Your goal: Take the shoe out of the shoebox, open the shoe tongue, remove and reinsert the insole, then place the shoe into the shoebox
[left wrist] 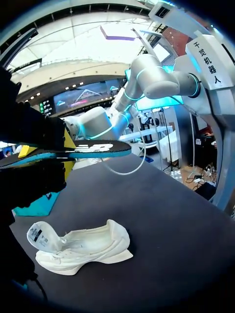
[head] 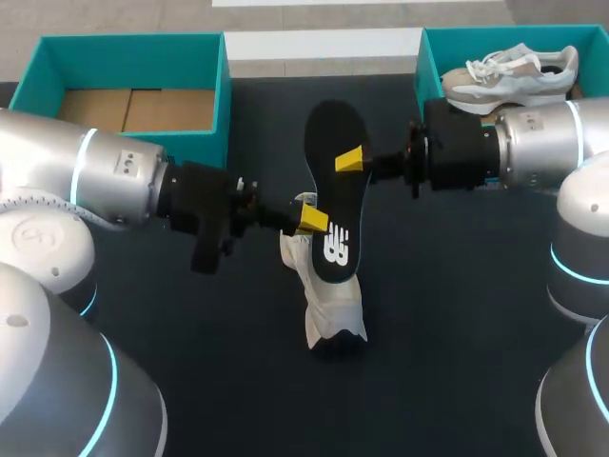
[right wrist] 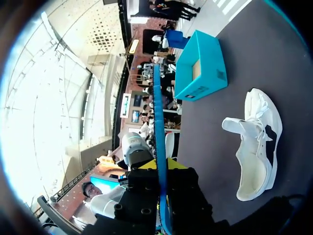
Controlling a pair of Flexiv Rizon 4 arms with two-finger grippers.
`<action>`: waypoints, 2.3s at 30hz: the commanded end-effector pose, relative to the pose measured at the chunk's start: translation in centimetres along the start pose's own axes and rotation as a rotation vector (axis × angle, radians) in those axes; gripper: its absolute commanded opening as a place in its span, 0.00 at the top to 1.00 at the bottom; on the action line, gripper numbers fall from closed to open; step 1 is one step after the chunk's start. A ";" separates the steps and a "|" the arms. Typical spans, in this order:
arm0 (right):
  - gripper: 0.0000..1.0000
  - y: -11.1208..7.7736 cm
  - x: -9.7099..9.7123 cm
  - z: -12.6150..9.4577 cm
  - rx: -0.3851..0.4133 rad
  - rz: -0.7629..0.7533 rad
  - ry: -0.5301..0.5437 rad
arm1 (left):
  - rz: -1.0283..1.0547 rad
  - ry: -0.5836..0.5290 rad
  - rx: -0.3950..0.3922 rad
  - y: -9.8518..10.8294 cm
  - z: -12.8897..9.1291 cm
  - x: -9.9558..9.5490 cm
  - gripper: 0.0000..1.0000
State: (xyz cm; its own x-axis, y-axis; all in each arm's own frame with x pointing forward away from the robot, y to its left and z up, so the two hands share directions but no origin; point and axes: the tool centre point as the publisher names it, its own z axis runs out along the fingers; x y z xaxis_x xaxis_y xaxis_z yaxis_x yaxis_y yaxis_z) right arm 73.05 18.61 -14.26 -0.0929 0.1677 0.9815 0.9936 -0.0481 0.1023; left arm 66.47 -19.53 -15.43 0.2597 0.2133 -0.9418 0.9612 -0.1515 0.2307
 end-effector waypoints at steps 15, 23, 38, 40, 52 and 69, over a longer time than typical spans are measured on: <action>1.00 0.1 -3.1 0.2 0.016 0.051 -0.055 | -0.104 0.313 -0.100 4.3 -7.2 -3.3 0.00; 1.00 -0.3 -3.8 0.7 0.020 0.059 -0.055 | -0.193 0.624 -0.131 5.1 -5.9 -6.5 0.00; 1.00 -0.3 -4.5 0.7 0.022 0.068 -0.050 | -0.203 0.715 -0.178 5.3 -5.7 -6.6 0.00; 1.00 -0.2 -4.5 0.8 0.024 0.069 -0.050 | -0.203 0.715 -0.178 5.3 -5.7 -6.6 0.00; 1.00 -0.5 -4.7 1.2 0.042 0.072 -0.042 | -0.244 1.134 -0.102 4.8 -3.3 -5.3 0.00; 1.00 -0.8 -4.7 1.2 0.036 0.065 -0.036 | -0.262 1.314 -0.096 7.6 -3.4 -5.6 0.00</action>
State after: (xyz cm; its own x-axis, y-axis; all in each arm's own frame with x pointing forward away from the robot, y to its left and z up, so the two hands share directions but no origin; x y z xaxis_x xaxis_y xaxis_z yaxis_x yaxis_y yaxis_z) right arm 72.86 18.88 -19.08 -0.0271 0.2004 0.9794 0.9993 -0.0209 0.0319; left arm 72.08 -18.03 -7.79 -0.0529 0.9687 -0.2426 0.9830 0.0932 0.1580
